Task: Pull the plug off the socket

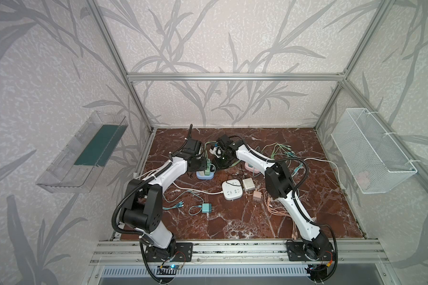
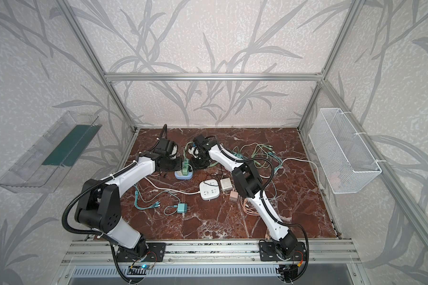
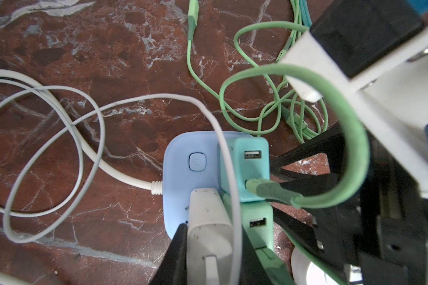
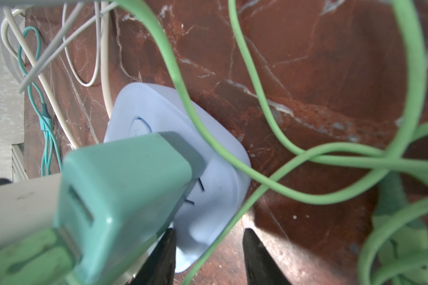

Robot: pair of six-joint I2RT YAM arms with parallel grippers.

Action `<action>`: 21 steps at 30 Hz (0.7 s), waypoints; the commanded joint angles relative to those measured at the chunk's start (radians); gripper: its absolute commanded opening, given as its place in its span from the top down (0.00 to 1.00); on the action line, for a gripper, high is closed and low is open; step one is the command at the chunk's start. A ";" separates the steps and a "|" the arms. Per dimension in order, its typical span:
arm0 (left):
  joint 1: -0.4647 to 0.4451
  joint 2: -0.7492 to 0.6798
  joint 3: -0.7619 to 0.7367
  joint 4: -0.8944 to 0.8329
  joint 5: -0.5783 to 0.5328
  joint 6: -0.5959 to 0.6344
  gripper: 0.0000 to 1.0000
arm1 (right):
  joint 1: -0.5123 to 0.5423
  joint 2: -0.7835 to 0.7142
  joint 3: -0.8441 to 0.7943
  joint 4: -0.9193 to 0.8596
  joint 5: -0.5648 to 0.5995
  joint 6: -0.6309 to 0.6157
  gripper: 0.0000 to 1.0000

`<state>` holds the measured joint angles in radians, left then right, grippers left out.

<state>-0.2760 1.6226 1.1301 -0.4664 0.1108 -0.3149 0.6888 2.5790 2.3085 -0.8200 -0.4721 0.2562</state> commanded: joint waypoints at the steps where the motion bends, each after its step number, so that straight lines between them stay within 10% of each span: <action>1: -0.018 -0.043 0.000 0.039 0.067 -0.006 0.75 | 0.007 0.068 -0.026 -0.068 0.071 -0.017 0.53; 21: -0.065 -0.055 0.018 0.048 0.016 -0.017 0.75 | 0.008 0.138 0.102 -0.184 0.161 -0.019 0.54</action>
<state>-0.3256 1.6226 1.1286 -0.4622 0.0483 -0.3260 0.6899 2.6308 2.4302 -0.9180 -0.4274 0.2565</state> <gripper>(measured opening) 0.256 0.466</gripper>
